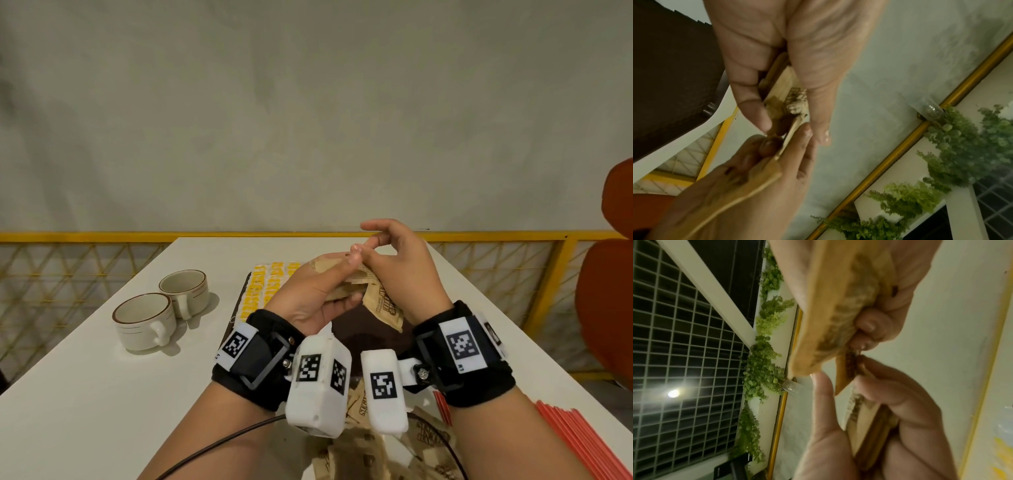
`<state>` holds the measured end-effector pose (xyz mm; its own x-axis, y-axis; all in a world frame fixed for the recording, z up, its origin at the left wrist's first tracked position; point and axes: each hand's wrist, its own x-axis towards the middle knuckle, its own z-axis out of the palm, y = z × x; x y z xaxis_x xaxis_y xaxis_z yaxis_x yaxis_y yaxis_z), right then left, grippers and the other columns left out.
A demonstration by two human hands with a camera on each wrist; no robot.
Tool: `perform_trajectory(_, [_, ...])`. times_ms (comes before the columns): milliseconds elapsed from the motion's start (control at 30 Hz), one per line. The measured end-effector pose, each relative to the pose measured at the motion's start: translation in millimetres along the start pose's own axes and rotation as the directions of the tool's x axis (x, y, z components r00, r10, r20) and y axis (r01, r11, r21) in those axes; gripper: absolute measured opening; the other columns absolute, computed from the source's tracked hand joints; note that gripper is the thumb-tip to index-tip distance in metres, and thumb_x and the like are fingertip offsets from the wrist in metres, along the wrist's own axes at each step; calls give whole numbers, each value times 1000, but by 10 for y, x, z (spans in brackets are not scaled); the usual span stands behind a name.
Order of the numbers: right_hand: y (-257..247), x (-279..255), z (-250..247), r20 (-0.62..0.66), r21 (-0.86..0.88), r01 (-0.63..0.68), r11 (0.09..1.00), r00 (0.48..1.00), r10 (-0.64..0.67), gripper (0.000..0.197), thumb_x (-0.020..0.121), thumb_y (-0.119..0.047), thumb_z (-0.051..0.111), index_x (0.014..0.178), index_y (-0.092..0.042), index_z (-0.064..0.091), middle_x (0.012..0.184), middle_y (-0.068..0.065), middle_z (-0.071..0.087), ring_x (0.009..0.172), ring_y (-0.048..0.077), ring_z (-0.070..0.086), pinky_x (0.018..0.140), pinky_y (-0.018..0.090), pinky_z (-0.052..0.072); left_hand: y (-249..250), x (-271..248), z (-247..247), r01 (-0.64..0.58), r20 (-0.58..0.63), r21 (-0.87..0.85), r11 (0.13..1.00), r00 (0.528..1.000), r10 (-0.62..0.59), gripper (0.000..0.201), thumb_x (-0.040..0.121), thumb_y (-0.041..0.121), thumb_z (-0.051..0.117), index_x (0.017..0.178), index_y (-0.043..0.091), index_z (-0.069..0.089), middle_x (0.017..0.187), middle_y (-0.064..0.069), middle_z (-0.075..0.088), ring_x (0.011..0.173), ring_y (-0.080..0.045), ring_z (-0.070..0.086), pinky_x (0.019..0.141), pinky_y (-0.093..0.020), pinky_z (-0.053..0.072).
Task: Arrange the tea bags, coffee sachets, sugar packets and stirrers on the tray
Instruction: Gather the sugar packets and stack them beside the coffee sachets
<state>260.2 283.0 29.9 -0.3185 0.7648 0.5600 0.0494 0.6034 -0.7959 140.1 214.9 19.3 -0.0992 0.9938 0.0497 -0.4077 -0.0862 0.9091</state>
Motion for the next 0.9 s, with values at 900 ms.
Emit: perform_trajectory(900, [-102, 25, -118, 35, 362, -247, 899, 967, 252, 45, 83, 14, 30, 56, -12, 56, 56, 8, 47, 44, 17, 38, 46, 26, 30, 386, -90, -377, -208, -122, -45, 977, 972, 201, 18, 83, 0, 60, 96, 12, 59, 81, -8, 73, 70, -17, 72, 57, -23, 57])
